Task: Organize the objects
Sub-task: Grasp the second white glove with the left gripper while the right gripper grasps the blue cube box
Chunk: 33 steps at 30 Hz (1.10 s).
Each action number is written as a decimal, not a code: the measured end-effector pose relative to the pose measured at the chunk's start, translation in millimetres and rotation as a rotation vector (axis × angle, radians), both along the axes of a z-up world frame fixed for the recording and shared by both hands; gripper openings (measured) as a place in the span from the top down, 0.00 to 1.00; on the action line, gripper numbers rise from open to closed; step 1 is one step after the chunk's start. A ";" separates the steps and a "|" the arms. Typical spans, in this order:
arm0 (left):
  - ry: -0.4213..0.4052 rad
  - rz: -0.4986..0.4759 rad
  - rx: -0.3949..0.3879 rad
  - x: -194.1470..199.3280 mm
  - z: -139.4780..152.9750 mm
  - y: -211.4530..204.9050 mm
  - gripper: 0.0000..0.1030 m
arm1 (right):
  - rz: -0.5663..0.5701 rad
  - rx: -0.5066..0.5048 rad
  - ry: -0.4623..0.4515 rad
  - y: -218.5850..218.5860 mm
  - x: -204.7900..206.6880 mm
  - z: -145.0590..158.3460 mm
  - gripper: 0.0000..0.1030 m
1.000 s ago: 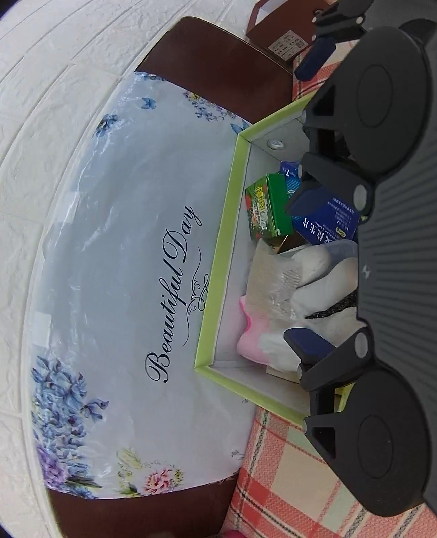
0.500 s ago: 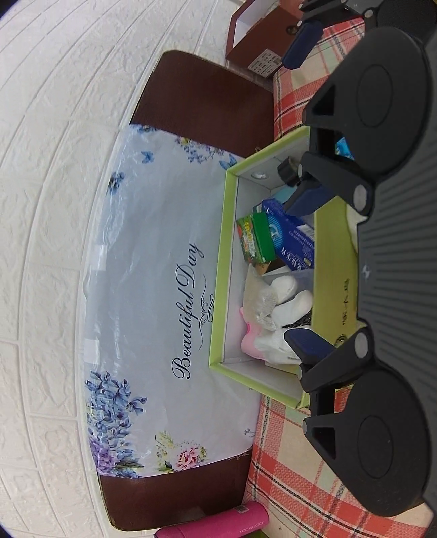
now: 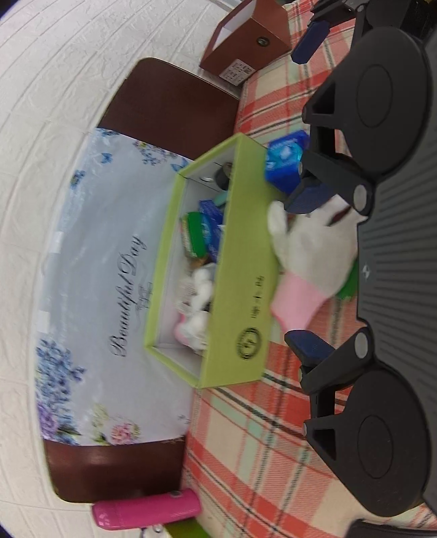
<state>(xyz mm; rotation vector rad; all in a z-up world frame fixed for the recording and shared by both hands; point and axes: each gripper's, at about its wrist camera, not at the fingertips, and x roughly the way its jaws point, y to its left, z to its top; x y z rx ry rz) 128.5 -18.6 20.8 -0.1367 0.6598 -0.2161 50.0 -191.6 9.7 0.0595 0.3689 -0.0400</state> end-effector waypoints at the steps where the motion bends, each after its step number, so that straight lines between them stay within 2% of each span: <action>1: 0.013 -0.002 -0.002 -1.6 -6.2 0.1 0.23 | -0.002 0.006 0.015 -0.3 -3.2 -5.3 0.00; 6: 0.065 -0.035 -0.007 6.1 -26.5 -11.5 0.23 | -0.010 0.031 0.089 -0.5 -16.0 -30.8 0.00; 11: 0.067 -0.062 0.019 27.4 -37.6 -29.8 0.23 | -0.018 0.071 0.118 -3.9 -23.1 -41.2 0.00; 12: 0.065 -0.084 0.032 31.0 -41.7 -31.7 0.34 | -0.017 0.068 0.115 -4.0 -23.1 -40.5 0.00; 13: 0.066 -0.092 0.051 32.6 -44.9 -32.7 0.55 | -0.015 0.063 0.110 -4.0 -22.8 -39.9 0.00; 14: 0.048 -0.097 0.093 31.2 -46.7 -33.0 0.65 | -0.012 0.054 0.104 -4.4 -21.2 -39.0 0.00; 15: 0.040 -0.107 0.106 29.1 -46.0 -30.6 0.81 | -0.009 0.046 0.101 -4.3 -19.4 -38.4 0.00; 16: 0.052 -0.116 0.086 28.1 -44.0 -24.7 0.87 | -0.008 0.038 0.099 -3.8 -16.6 -37.7 0.00; 18: 0.087 -0.125 -0.007 24.1 -38.1 -7.4 0.87 | -0.004 0.034 0.096 -3.3 -10.3 -37.7 0.00; 19: 0.080 -0.121 -0.024 19.4 -34.5 -0.8 0.87 | -0.003 0.031 0.097 -2.9 -5.6 -37.9 0.00; 23: 0.042 -0.079 -0.030 -5.4 -22.6 25.9 0.87 | 0.004 0.003 0.099 1.8 16.5 -40.0 0.00; 30: 0.120 -0.059 0.016 -34.7 -47.3 49.3 0.87 | -0.008 -0.054 0.114 8.8 61.6 -48.2 0.07; 32: 0.143 -0.039 0.022 -37.7 -56.1 52.0 0.87 | -0.007 -0.066 0.138 10.1 70.3 -52.7 0.27; 33: 0.150 -0.035 0.023 -37.8 -59.0 52.4 0.86 | -0.006 -0.073 0.164 10.3 73.2 -55.0 0.42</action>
